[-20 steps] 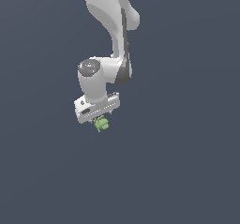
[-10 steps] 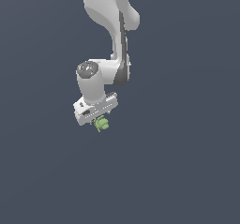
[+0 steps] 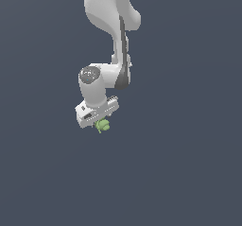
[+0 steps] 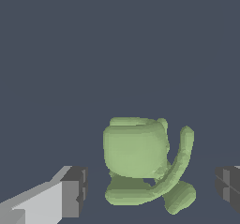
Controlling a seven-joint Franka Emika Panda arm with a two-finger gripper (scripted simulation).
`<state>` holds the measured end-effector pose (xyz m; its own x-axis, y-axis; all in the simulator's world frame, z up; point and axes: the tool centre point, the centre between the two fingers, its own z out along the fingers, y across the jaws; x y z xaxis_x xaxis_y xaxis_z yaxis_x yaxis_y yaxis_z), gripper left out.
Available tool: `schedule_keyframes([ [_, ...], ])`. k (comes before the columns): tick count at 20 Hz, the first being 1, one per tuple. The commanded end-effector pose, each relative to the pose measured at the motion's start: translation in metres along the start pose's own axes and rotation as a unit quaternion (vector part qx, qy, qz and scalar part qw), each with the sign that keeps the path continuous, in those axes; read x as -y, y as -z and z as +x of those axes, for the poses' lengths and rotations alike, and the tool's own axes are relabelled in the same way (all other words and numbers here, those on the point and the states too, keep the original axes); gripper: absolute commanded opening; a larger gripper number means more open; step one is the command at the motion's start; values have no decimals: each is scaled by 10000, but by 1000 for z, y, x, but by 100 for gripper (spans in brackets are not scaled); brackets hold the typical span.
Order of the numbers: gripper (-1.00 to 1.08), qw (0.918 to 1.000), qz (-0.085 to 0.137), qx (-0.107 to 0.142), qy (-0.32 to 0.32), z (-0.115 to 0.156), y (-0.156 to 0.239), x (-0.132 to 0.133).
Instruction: Pick up the object and move it to a goal position.
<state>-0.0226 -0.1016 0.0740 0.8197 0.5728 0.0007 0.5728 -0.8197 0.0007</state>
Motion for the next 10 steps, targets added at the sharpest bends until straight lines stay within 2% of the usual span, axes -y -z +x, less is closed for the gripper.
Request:
schedule_keyframes([
  [1, 100, 10000, 4, 4, 7, -1, -14, 1],
  [9, 100, 10000, 4, 3, 14, 0, -34, 0],
  [10, -100, 10000, 4, 3, 14, 0, -34, 0],
])
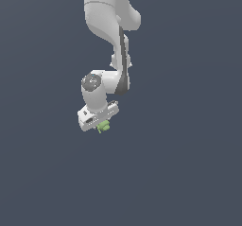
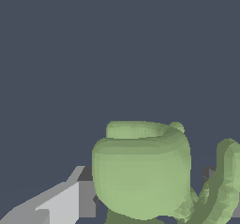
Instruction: Pick up the object and move it to a goal position.
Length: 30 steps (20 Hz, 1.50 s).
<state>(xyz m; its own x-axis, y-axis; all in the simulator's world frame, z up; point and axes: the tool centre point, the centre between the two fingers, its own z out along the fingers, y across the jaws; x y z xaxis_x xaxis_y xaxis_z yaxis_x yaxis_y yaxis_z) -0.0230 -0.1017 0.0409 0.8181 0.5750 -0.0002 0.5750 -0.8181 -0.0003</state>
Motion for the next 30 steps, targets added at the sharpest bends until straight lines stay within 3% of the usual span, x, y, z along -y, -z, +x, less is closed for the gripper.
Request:
schedule_keyframes([
  [1, -100, 10000, -1, -1, 1, 0, -1, 0],
  [17, -100, 10000, -7, -6, 1, -5, 12, -2],
  [30, -100, 10000, -4, -6, 3, -43, 102, -12],
])
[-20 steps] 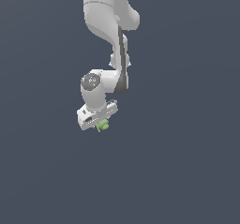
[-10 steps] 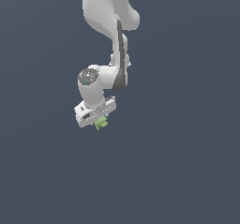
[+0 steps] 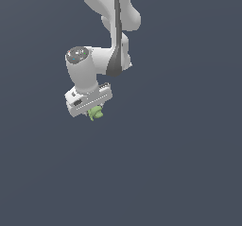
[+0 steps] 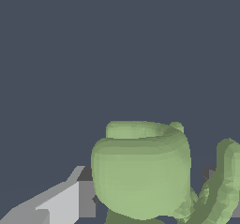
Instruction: Pick up the object and move it to a goal position.
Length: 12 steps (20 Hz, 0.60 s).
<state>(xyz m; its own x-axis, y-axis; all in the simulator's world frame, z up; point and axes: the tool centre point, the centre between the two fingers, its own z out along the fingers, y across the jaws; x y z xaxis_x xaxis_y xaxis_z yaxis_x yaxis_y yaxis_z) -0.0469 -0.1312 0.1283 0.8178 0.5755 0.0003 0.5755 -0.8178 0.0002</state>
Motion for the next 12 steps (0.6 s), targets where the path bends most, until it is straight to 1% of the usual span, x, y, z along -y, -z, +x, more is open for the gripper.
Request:
schedule_keyframes([
  [1, -100, 10000, -2, -3, 0, -10, 25, -3],
  [12, -100, 10000, 6, -10, 2, -62, 153, -18],
])
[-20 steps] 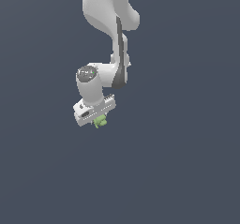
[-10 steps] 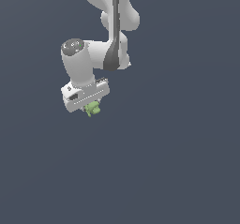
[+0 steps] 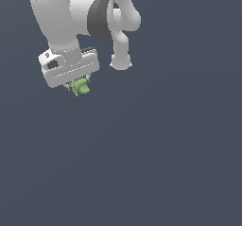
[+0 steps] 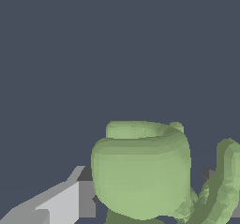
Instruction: Pick up the object and move it to a goal position.
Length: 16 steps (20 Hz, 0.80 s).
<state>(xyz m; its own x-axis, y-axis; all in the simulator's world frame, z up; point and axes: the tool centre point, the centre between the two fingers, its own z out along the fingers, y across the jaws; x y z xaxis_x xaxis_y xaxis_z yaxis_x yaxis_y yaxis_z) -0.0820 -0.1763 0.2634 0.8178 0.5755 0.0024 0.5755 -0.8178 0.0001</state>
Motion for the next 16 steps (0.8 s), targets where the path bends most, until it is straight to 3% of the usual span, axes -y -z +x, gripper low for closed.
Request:
schedule_keyframes([
  [1, -100, 10000, 6, 0, 2, -12, 29, -3],
  [9, -100, 10000, 5, 3, 0, -44, 110, -15],
  [16, -100, 10000, 3, 8, -1, -61, 156, -23],
])
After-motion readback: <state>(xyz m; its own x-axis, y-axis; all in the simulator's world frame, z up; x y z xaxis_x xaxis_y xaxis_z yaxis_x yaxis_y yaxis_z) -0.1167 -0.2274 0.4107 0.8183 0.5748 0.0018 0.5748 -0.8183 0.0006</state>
